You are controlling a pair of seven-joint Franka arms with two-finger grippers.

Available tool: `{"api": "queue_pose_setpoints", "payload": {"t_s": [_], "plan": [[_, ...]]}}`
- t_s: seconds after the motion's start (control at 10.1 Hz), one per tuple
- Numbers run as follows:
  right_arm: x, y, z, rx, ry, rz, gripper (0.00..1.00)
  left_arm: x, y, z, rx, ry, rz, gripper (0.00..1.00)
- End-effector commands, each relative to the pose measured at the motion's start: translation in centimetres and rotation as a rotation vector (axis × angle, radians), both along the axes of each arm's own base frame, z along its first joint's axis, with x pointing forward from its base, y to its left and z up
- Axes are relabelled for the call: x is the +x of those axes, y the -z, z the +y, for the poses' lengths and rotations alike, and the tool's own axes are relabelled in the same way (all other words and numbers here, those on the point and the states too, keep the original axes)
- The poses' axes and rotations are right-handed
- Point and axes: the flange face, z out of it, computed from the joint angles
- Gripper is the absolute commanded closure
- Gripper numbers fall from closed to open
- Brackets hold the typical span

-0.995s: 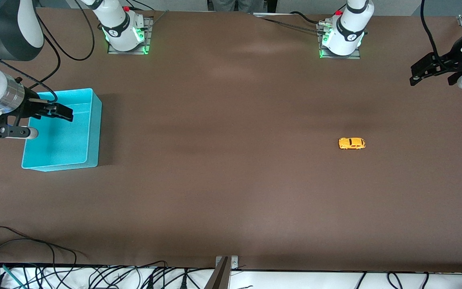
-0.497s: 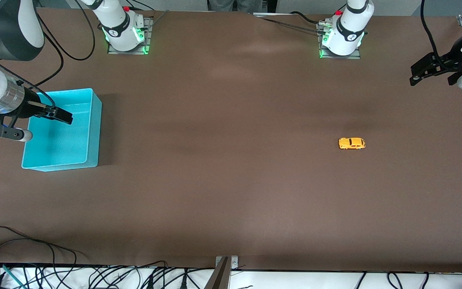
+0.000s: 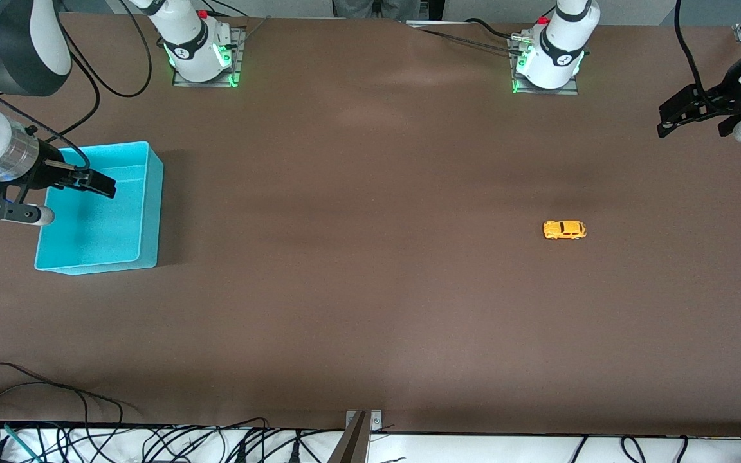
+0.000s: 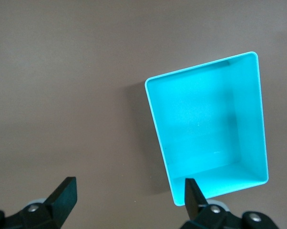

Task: Wind up and store yellow beetle car

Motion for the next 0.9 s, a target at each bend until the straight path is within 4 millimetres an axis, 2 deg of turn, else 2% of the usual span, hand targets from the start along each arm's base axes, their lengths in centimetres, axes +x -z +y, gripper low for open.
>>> {"api": "queue_pose_setpoints", "payload": {"t_s": [0.0, 0.6, 0.8], "plan": [[0.3, -1.0, -0.2, 0.015, -0.012, -0.012, 0.0, 0.1, -0.7, 0.0, 0.0, -0.002, 0.005, 0.0], [0.7, -1.4, -0.1, 0.015, -0.011, -0.024, 0.0, 0.1, -0.7, 0.0, 0.001, 0.0, 0.005, 0.0], [0.9, -2.5, 0.0, 0.037, -0.01, -0.04, 0.0, 0.1, -0.6, 0.1, 0.002, -0.002, 0.006, 0.0]]}}
